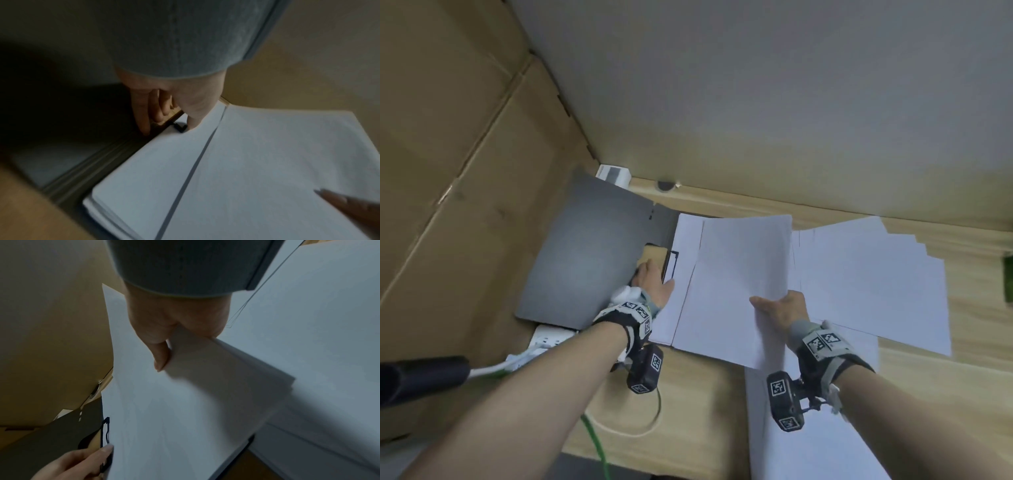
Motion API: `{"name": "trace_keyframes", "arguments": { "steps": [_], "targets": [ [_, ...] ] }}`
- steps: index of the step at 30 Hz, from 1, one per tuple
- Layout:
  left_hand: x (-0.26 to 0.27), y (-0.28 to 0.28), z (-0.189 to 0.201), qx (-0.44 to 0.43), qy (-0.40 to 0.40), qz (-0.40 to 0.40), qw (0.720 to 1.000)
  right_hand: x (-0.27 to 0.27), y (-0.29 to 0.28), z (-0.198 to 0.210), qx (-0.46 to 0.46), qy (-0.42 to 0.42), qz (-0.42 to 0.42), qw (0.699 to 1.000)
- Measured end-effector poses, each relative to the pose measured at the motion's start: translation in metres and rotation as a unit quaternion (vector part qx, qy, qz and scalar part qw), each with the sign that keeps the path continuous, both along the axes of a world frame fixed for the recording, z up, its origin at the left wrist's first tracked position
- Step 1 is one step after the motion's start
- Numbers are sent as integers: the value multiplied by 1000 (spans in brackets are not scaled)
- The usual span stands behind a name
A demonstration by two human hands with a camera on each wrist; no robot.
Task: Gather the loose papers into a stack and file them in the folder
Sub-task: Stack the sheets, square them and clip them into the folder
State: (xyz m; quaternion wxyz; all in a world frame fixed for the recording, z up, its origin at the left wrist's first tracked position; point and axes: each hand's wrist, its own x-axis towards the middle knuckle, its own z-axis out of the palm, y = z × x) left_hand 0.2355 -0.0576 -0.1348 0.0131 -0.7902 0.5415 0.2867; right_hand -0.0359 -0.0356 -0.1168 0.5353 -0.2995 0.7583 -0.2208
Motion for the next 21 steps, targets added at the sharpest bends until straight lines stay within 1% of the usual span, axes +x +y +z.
{"name": "trace_keyframes", "arguments": {
  "steps": [3,5,7,8,10,12,13,15,16,17,18,21],
  "targets": [
    [0,-12,-8,-3,-58,-72,996,14,-4,0,1,6,-1,1000],
    [-5,-18,-9,-3,-99,-105,990,22,-8,2,3,8,4,1000],
    [-12,-21,-8,7,-144,-126,981,28,-12,3,6,14,13,1000],
    [-15,-22,-9,27,-167,-134,976,30,-14,3,8,18,18,1000],
    [-17,-26,-18,47,-198,-176,963,34,-18,1,14,20,21,999],
    [-16,-30,-20,84,-207,-220,950,36,-21,1,16,16,19,1000],
    [-14,-30,-22,73,-197,-227,951,36,-22,-1,18,14,17,1000],
    [-14,-33,-16,81,-181,-196,960,38,-23,-3,21,17,17,999],
    [-15,-36,-7,82,-191,-176,962,39,-23,-3,23,18,16,999],
    [-14,-37,-3,63,-209,-172,960,39,-22,-5,24,14,14,1000],
    [-14,-37,-5,77,-210,-181,958,40,-22,-5,23,11,13,1000],
    [-16,-37,-19,77,-192,-213,955,45,-23,-7,18,5,12,1000]
  ]
}}
